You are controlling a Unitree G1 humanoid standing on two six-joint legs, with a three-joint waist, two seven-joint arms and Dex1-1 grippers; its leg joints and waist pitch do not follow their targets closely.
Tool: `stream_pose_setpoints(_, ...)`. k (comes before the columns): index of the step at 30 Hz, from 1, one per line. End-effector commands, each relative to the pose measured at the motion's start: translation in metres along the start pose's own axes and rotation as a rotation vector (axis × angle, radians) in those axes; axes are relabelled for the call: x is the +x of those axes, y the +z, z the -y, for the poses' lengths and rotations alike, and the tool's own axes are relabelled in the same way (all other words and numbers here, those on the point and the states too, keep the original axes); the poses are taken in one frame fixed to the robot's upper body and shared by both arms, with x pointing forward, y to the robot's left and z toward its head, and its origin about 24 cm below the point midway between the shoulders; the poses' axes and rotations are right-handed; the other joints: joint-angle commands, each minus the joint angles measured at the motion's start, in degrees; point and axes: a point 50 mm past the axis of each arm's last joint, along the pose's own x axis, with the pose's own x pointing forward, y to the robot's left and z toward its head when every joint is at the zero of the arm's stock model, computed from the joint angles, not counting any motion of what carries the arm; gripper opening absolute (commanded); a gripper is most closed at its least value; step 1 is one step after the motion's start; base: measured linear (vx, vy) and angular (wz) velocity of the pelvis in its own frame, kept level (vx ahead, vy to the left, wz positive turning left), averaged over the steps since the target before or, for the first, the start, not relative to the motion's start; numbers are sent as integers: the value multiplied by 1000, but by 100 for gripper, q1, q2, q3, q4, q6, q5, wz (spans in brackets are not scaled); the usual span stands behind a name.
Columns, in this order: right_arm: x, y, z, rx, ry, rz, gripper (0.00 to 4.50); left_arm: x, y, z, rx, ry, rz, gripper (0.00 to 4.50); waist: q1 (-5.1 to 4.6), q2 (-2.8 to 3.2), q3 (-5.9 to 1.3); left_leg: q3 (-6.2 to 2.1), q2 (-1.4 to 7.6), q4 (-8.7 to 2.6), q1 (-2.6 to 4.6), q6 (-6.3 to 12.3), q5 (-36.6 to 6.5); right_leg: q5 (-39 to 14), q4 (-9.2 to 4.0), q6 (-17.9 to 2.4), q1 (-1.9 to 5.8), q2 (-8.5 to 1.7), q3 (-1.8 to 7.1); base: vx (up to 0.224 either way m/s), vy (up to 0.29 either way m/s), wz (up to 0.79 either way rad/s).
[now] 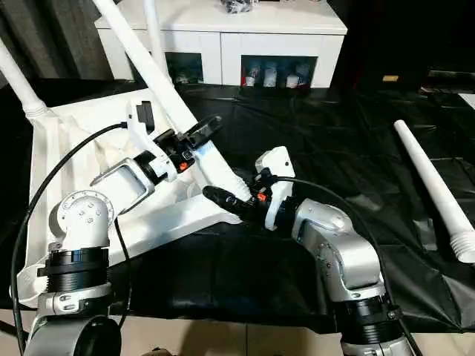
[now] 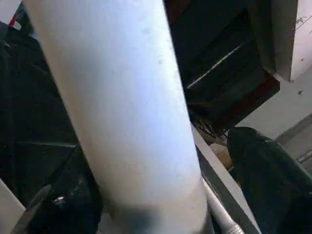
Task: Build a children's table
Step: Pick table leg
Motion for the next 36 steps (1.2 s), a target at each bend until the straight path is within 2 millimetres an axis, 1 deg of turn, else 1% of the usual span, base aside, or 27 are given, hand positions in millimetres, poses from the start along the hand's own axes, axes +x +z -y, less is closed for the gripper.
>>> stream_pose_setpoints(1, -1, 7, 0, -36, -17, 6, 269, -1, 2, 1, -4, -1, 1, 354, -25, -85, -375, -30, 108, -493, 65, 43, -1238, -1601, -456, -901, 285, -172, 142, 0, 0, 0)
stream_pose_setpoints(2, -1, 7, 0, -36, -18, 6, 269, -1, 2, 1, -4, -2, 1, 344, -25, -88, -374, -28, 105, -491, 60, 42, -1223, -1577, -457, -894, 286, -170, 142, 0, 0, 0)
stream_pose_setpoints(3, -1, 7, 0, -34, -20, 7, 269, -1, 1, 1, -3, -6, -1, 325, -25, -91, -375, -27, 108, -491, 63, 41, -1218, -1560, -459, -900, 285, -173, 143, 0, 0, 0)
stream_pose_setpoints(5, -1, 7, 0, -34, -22, 7, 269, -1, 1, 1, -3, -7, 2, 325, -28, -86, -375, -28, 109, -492, 63, 41, -1201, -1523, -452, -907, 283, -169, 144, 0, 0, 0)
stream_pose_setpoints(9, 0, 7, 2, -71, -37, -6, 269, -2, 3, 2, 5, -15, 9, 287, -26, -90, -376, -25, 105, -488, 58, 39, -1177, -1480, -445, -917, 289, -168, 145, 0, 0, 0)
stream_pose_setpoints(10, 0, 8, 2, -87, -43, -7, 269, -2, 4, 2, 10, -12, 12, 283, -28, -88, -373, -24, 104, -492, 61, 34, -1201, -1524, -450, -905, 285, -167, 144, 0, 0, 0)
stream_pose_setpoints(11, 1, 8, 2, -105, -50, -10, 269, -3, 5, 1, 15, -8, 16, 264, -24, -86, -373, -24, 104, -491, 59, 24, -1208, -1551, -454, -894, 285, -174, 144, 0, 0, 0)
stream_pose_setpoints(12, 1, 8, 2, -109, -52, -11, 269, -3, 6, 1, 17, -7, 18, 264, -27, -90, -372, -25, 103, -493, 63, 10, -1218, -1596, -456, -871, 286, -173, 142, 0, 0, 0)
stream_pose_setpoints(13, 1, 8, 2, -98, -49, -10, 269, -4, 7, 0, 23, -3, 22, 243, -32, -106, -370, -21, 100, -492, 61, 15, -1229, -1619, -463, -860, 288, -170, 144, 0, 0, 0)
stream_pose_setpoints(14, 1, 8, 2, -98, -49, -10, 269, -4, 7, 0, 23, -3, 22, 234, -29, -101, -368, -22, 96, -492, 58, 22, -1235, -1643, -460, -853, 289, -171, 145, 0, 0, 0)
stream_pose_setpoints(15, 1, 8, 2, -74, -45, -5, 325, -5, 9, 0, 26, -3, 27, 230, -31, -103, -373, -24, 105, -491, 65, 25, -1219, -1621, -463, -859, 279, -171, 146, 0, 0, 0)
stream_pose_setpoints(16, 1, 8, 2, -74, -45, -5, 339, -5, 9, 0, 26, -3, 27, 225, -29, -100, -371, -24, 103, -492, 64, 20, -1223, -1615, -457, -873, 281, -171, 145, 0, 0, 0)
stream_pose_setpoints(18, 1, 8, 2, -61, -43, -1, 347, -6, 11, -1, 30, 4, 35, 212, -32, -98, -373, -27, 107, -494, 60, 28, -1220, -1546, -449, -892, 284, -167, 144, 0, 0, 0)
stream_pose_setpoints(20, 1, 8, 2, -61, -38, -2, 372, -7, 12, -2, 31, 5, 38, 202, -31, -116, -372, -25, 104, -494, 57, 40, -1186, -1509, -442, -888, 291, -166, 145, 0, 0, 0)
stream_pose_setpoints(21, 1, 9, 3, -62, -37, -1, 372, -9, 13, -3, 34, 4, 40, 202, -26, -104, -371, -21, 101, -489, 60, 42, -1167, -1530, -446, -880, 285, -169, 147, 0, 0, 0)
stream_pose_setpoints(25, -1, 13, 5, -56, -40, 10, 410, -10, 16, -3, 48, -7, 42, 194, -28, -105, -372, -21, 103, -491, 66, 37, -1160, -1516, -440, -892, 286, -167, 147, 0, 0, 0)
stream_pose_setpoints(26, -4, 17, 8, -31, -34, 27, 418, -11, 17, -4, 51, -13, 41, 194, -27, -105, -372, -22, 106, -491, 68, 33, -1157, -1513, -438, -896, 284, -167, 147, 0, 0, 0)
stream_pose_setpoints(27, -11, 23, 12, 34, -17, 53, 425, -12, 19, -3, 66, -33, 30, 193, -29, -115, -380, -20, 101, -483, 73, 71, -1115, -1420, -427, -933, 296, -162, 150, 0, 0, 0)
stream_pose_setpoints(28, -12, 24, 13, 47, -13, 57, 434, -13, 19, -3, 69, -37, 27, 193, -23, -106, -383, -22, 97, -484, 82, 96, -1104, -1399, -421, -953, 298, -158, 150, 0, 0, 0)
stream_pose_setpoints(29, -16, 27, 15, 84, 5, 61, 444, -13, 20, -2, 76, -55, 16, 193, -27, -115, -379, -18, 102, -479, 74, 101, -1068, -1351, -417, -973, 294, -154, 147, 0, 0, 0)
stream_pose_setpoints(30, -20, 30, 19, 100, 13, 63, 448, -14, 20, -1, 83, -75, 4, 193, -24, -107, -379, -17, 92, -480, 85, 117, -1069, -1358, -413, -991, 301, -151, 146, 0, 0, 0)
stream_pose_setpoints(31, -28, 37, 25, 167, 49, 81, 448, -16, 21, 3, 91, -122, -26, 193, -10, -80, -396, -16, 93, -460, 99, 122, -962, -1218, -387, -1071, 304, -154, 146, 0, 0, 0)
stream_pose_setpoints(32, -30, 40, 26, 180, 60, 88, 450, -16, 21, 4, 93, -135, -34, 193, -3, -78, -403, -16, 96, -454, 96, 125, -900, -1139, -377, -1100, 305, -155, 145, 0, 0, 0)
stream_pose_setpoints(33, -30, 40, 26, 183, 62, 90, 450, -16, 21, 4, 93, -138, -36, 193, 5, -86, -392, -2, 96, -451, 90, 133, -896, -1098, -383, -1150, 299, -155, 143, 0, 0, 0)
stream_pose_setpoints(34, -32, 41, 28, 219, 88, 74, 450, -17, 20, 7, 97, -163, -53, 193, 10, -76, -396, 1, 99, -447, 94, 128, -875, -1067, -379, -1168, 298, -158, 143, 0, 0, 0)
stream_pose_setpoints(35, -33, 41, 28, 237, 110, 55, 450, -17, 19, 8, 99, -180, -63, 193, 3, -73, -409, -7, 88, -439, 82, 146, -796, -985, -360, -1217, 320, -157, 133, 0, 0, 0)
stream_pose_setpoints(36, -33, 41, 28, 239, 112, 53, 450, -17, 19, 9, 99, -182, -64, 193, 7, -87, -400, 5, 89, -436, 79, 149, -803, -995, -374, -1239, 323, -164, 137, 0, 0, 0)
